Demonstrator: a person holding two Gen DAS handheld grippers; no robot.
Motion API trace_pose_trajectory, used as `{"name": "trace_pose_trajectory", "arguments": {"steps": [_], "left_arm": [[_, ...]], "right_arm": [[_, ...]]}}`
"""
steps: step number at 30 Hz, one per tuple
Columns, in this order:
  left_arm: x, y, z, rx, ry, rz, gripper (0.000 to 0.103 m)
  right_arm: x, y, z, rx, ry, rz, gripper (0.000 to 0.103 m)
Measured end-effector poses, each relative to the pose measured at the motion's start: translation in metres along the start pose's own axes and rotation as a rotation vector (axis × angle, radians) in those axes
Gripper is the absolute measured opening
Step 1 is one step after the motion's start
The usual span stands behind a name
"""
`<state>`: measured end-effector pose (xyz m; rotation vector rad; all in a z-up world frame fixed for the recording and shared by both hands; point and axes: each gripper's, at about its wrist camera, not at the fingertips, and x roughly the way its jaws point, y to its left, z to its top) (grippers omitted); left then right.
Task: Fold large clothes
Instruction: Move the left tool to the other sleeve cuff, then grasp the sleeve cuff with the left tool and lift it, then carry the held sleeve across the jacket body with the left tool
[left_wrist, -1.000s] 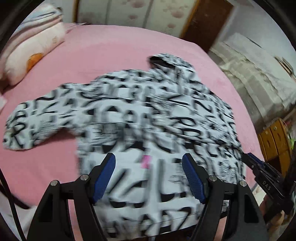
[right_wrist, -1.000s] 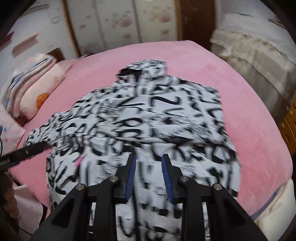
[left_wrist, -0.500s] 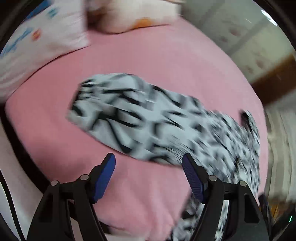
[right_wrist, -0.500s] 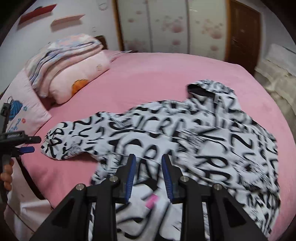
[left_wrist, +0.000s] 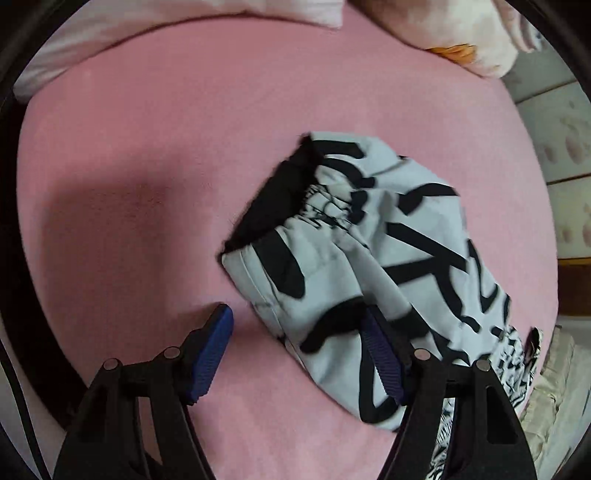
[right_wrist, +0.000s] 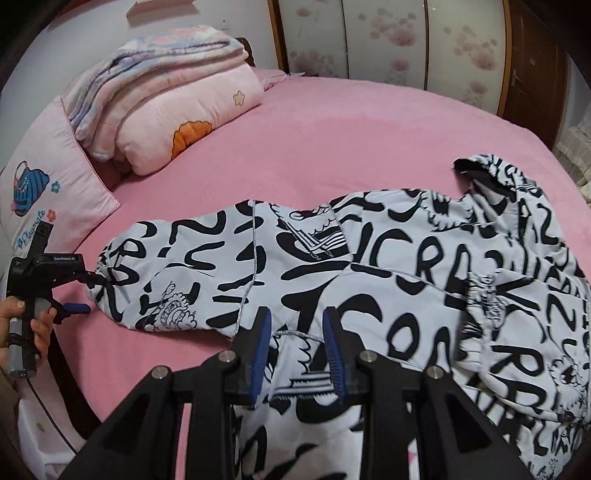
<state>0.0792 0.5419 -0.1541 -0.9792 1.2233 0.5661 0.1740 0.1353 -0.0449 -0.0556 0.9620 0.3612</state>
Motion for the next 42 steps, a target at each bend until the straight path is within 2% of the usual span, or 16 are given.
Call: {"name": "trace_pose_trajectory", "arguments": {"steps": [4,6,8,9,12,15,17,20,22,24,28,32,36,39,42], "left_arm": [[0.016,-0.005,0.007,0.006,0.022,0.051,0.071],[0.019,-0.014,0.006,0.035,-0.003,0.096,0.063],[0.019,-0.026,0.001,0.09,-0.045,0.134,0.013],[0.018,-0.032,-0.002,0.109,-0.05,0.107,0.006],[0.003,-0.046,-0.013,0.123,-0.12,0.108,0.004],[-0.036,-0.074,-0.031,0.187,-0.246,0.095,0.003],[-0.074,-0.107,-0.055,0.289,-0.356,0.06,0.003],[-0.118,-0.157,-0.095,0.442,-0.457,-0.013,0.003],[-0.14,-0.205,-0.137,0.587,-0.516,-0.058,0.003],[-0.146,-0.251,-0.179,0.723,-0.532,-0.102,0.003],[-0.13,-0.316,-0.269,0.954,-0.476,-0.183,0.003],[-0.071,-0.367,-0.35,1.093,-0.349,-0.206,0.003],[-0.001,-0.375,-0.414,1.18,-0.217,-0.201,0.004],[0.049,-0.368,-0.445,1.219,-0.098,-0.172,0.006],[0.071,-0.361,-0.463,1.279,-0.061,-0.142,0.01]], "right_arm": [[0.017,-0.003,0.001,0.021,0.027,0.014,0.029],[0.024,-0.006,-0.002,0.034,0.041,0.021,0.029],[0.026,-0.009,-0.006,0.045,0.054,0.029,0.029],[0.027,-0.011,-0.009,0.049,0.058,0.03,0.029],[0.024,-0.02,-0.02,0.056,0.071,0.027,0.029],[0.01,-0.034,-0.03,0.066,0.065,0.007,0.029],[-0.005,-0.05,-0.039,0.086,0.048,-0.003,0.029],[-0.027,-0.075,-0.051,0.125,0.022,-0.021,0.029],[-0.04,-0.092,-0.06,0.158,0.01,-0.03,0.029],[-0.055,-0.113,-0.069,0.201,-0.005,-0.045,0.029],[-0.075,-0.149,-0.086,0.261,-0.031,-0.089,0.029],[-0.089,-0.189,-0.104,0.313,-0.041,-0.156,0.029],[-0.089,-0.222,-0.121,0.368,-0.027,-0.183,0.029],[-0.081,-0.24,-0.133,0.39,0.008,-0.19,0.029],[-0.075,-0.247,-0.139,0.395,0.022,-0.173,0.029]]}}
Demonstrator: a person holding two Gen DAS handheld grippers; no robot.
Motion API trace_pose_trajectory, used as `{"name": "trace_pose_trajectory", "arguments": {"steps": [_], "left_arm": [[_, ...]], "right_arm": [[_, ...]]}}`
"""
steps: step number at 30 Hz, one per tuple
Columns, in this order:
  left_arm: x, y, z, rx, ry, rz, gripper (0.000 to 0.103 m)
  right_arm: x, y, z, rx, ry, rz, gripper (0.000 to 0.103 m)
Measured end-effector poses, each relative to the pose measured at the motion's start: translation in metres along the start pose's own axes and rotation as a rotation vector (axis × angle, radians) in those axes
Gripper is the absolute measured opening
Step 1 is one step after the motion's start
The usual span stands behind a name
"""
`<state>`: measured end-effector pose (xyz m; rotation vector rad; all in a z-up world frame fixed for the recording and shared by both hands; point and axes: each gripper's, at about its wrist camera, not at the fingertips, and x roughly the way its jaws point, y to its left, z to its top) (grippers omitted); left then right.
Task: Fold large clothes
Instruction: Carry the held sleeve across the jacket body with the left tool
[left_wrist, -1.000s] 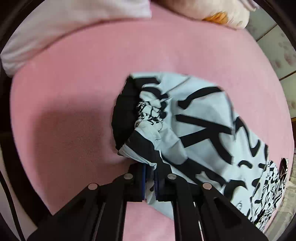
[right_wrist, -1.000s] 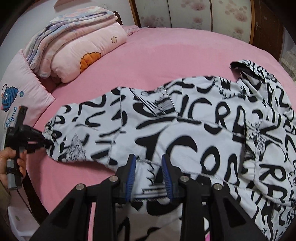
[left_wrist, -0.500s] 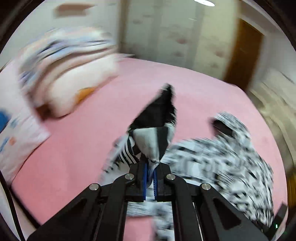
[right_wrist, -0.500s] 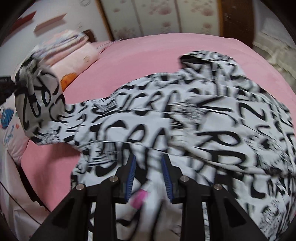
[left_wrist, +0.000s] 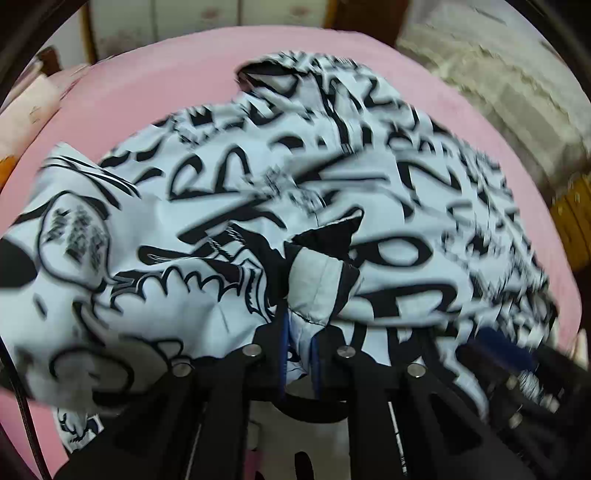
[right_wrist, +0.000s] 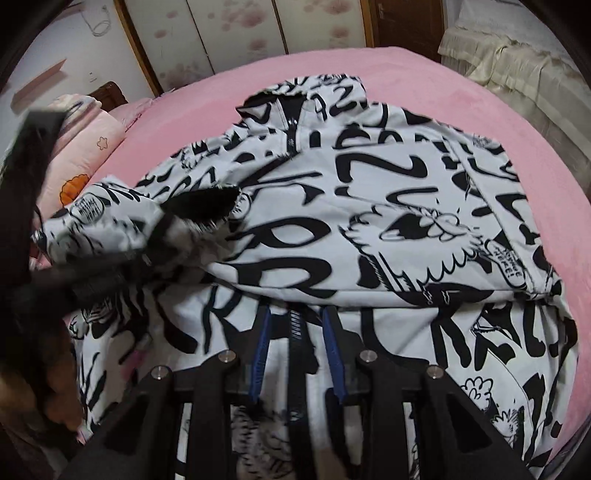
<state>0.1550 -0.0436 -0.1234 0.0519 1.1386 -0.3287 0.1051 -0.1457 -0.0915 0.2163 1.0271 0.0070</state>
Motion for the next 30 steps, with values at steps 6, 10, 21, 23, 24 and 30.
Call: {"name": "trace_pose_trajectory", "arguments": {"steps": [6,10,21,23,24,30], "left_arm": [[-0.028,0.009,-0.008,0.005,0.007,-0.149,0.072],[-0.06,0.008,-0.01,0.054,-0.048,-0.193,0.078],[-0.135,0.081,-0.052,-0.1,-0.241,-0.03,0.078],[-0.131,0.103,-0.066,-0.165,-0.229,-0.02,0.078],[-0.125,0.111,-0.071,-0.188,-0.215,-0.006,0.078],[-0.09,0.152,-0.088,-0.303,-0.155,0.097,0.078]], "right_arm": [[0.004,-0.002,0.008,0.019,-0.006,0.072,0.043],[-0.001,-0.003,0.019,0.052,-0.036,0.12,0.051],[0.013,0.004,0.032,0.138,0.041,0.314,0.054],[0.025,0.009,0.034,0.149,0.068,0.336,0.054],[0.031,0.012,0.035,0.154,0.084,0.344,0.054],[0.073,0.031,0.044,0.164,0.17,0.385,0.054]]}}
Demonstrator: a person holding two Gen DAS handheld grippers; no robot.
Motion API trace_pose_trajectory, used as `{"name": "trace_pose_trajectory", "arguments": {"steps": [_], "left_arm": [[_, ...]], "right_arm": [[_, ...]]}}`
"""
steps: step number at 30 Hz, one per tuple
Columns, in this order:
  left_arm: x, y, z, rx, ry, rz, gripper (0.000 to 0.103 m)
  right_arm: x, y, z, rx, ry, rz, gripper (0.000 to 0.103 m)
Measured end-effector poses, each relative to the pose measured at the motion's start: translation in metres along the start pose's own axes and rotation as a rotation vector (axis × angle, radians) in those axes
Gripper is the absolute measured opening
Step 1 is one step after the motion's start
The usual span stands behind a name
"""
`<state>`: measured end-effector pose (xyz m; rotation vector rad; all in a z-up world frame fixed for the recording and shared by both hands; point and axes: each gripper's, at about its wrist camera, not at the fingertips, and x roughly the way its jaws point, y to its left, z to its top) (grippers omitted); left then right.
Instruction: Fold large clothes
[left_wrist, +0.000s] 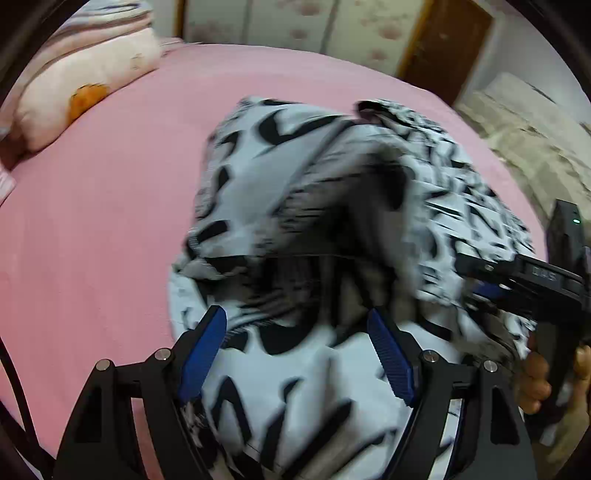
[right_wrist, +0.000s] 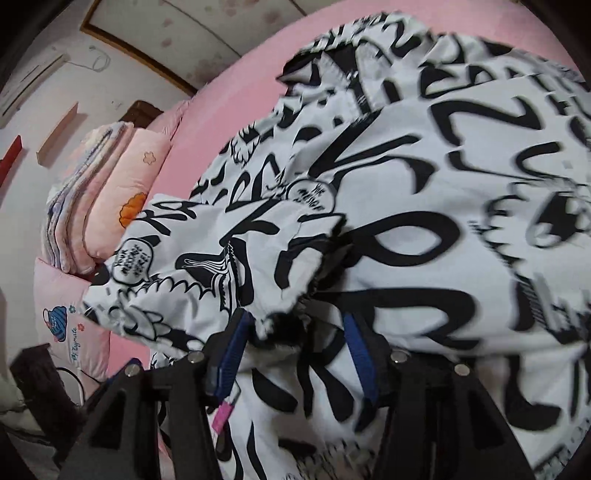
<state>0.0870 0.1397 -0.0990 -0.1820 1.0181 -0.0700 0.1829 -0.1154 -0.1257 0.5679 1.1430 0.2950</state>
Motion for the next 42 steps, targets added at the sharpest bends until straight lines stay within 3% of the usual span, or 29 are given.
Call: {"name": "trace_pose_trajectory", "arguments": {"steps": [2,3,4,5,7,10,11,13,15,18,22,24,31,36,42], "left_arm": [[0.012,0.007,0.004,-0.031,-0.015,0.055,0.078],[0.016,0.01,0.005,-0.045,-0.017,0.077,0.078],[0.021,0.014,0.007,-0.062,-0.016,0.101,0.078],[0.026,0.018,0.01,-0.079,-0.013,0.126,0.078],[0.035,0.025,0.015,-0.103,-0.009,0.186,0.077],[0.042,0.037,0.02,-0.136,-0.008,0.231,0.066],[0.045,0.043,0.022,-0.154,0.009,0.228,0.06],[0.051,0.052,0.023,-0.184,0.033,0.207,0.056],[0.055,0.06,0.021,-0.206,0.047,0.175,0.056],[0.057,0.063,0.016,-0.189,0.051,0.15,0.056],[0.057,0.057,0.012,-0.124,0.064,0.135,0.056],[0.058,0.054,0.011,-0.083,0.078,0.128,0.056],[0.031,0.048,0.004,0.01,0.124,0.041,0.056],[-0.005,0.059,0.012,-0.039,0.044,-0.028,0.056],[-0.017,0.041,0.038,-0.039,-0.046,-0.037,0.056]], "right_arm": [[0.008,0.006,0.004,-0.01,0.017,0.024,0.053],[0.009,0.009,0.004,-0.023,0.022,0.038,0.045],[0.009,0.017,0.007,-0.061,0.025,0.014,0.034],[0.008,0.022,0.01,-0.095,0.026,0.003,0.013],[-0.007,0.034,0.017,-0.15,-0.027,-0.011,0.012],[-0.054,0.054,0.03,-0.26,-0.209,-0.098,0.011],[-0.073,0.056,0.033,-0.277,-0.273,-0.125,0.011],[-0.104,0.053,0.033,-0.297,-0.364,-0.196,0.011],[-0.118,0.041,0.03,-0.292,-0.389,-0.25,0.01],[-0.118,0.012,0.018,-0.258,-0.343,-0.321,0.009],[-0.078,-0.04,-0.011,-0.224,-0.214,-0.434,0.009],[-0.065,-0.052,-0.019,-0.212,-0.193,-0.44,0.009],[-0.063,-0.047,-0.023,-0.227,-0.224,-0.462,0.009],[-0.078,-0.035,-0.02,-0.282,-0.29,-0.476,0.009],[-0.061,-0.045,-0.009,-0.271,-0.245,-0.516,0.011]]}}
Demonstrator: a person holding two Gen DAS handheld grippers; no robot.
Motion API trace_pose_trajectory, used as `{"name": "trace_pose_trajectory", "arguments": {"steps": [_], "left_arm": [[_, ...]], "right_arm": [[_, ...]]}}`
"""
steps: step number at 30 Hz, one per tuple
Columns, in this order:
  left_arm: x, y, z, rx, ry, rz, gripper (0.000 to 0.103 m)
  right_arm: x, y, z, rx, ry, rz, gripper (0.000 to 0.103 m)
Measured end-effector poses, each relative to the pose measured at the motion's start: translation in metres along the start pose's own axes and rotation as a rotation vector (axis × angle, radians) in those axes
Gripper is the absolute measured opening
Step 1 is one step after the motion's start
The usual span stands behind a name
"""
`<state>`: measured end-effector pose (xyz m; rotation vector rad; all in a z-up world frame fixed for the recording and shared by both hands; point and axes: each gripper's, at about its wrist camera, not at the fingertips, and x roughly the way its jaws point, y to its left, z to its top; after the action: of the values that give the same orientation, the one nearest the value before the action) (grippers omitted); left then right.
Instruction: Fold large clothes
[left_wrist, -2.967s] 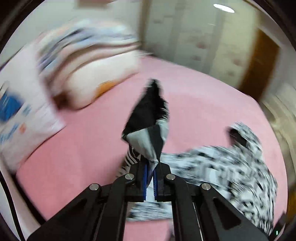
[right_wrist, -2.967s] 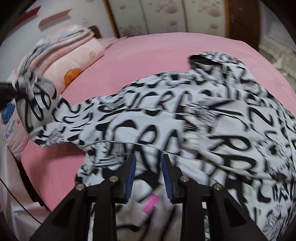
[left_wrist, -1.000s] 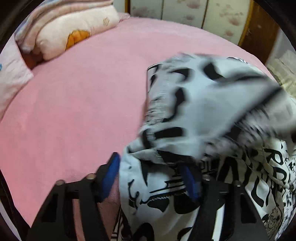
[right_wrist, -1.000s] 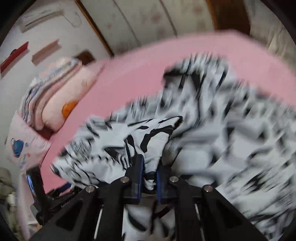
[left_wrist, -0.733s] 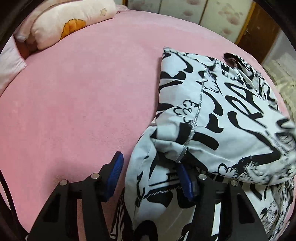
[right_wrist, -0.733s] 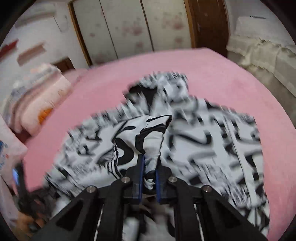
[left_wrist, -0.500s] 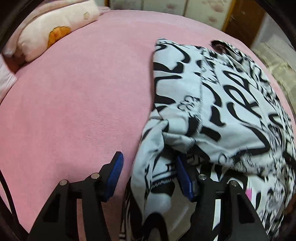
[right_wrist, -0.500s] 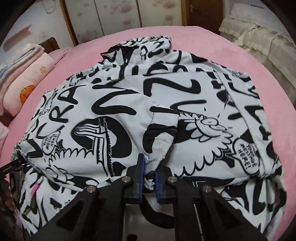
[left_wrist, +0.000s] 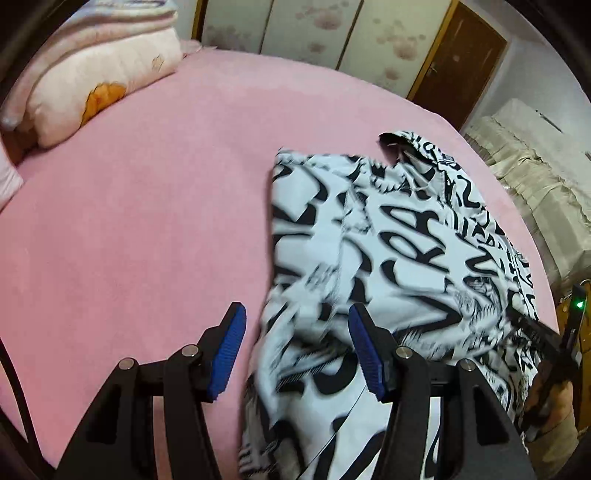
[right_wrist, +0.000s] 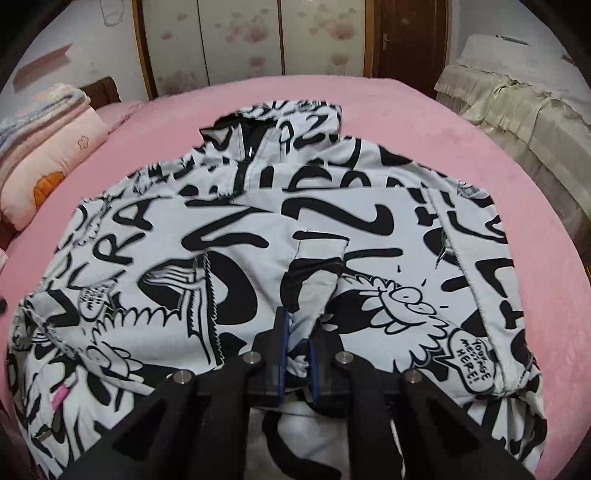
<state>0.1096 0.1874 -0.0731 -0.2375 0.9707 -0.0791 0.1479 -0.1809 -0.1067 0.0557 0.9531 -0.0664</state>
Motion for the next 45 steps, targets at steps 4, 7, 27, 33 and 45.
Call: {"name": "trace_pose_trajectory", "arguments": {"steps": [4,7,27,33,45], "left_arm": [[0.011,-0.031,0.012,0.027,-0.012,-0.038,0.056],[0.021,-0.058,0.015,0.064,-0.022,-0.073,0.056],[0.096,-0.065,-0.018,0.173,0.132,0.033,0.045],[0.089,-0.073,-0.014,0.19,0.159,0.072,0.045],[0.072,-0.121,0.063,0.247,-0.001,0.058,0.066]], "right_arm": [[-0.021,0.001,0.002,0.022,-0.041,-0.081,0.025],[-0.049,0.016,0.002,-0.002,-0.129,-0.09,0.041],[0.012,-0.011,-0.017,0.004,0.044,-0.068,0.044],[0.002,-0.008,-0.009,0.01,0.061,-0.077,0.045],[-0.004,0.071,0.06,-0.095,-0.059,0.095,0.046]]}}
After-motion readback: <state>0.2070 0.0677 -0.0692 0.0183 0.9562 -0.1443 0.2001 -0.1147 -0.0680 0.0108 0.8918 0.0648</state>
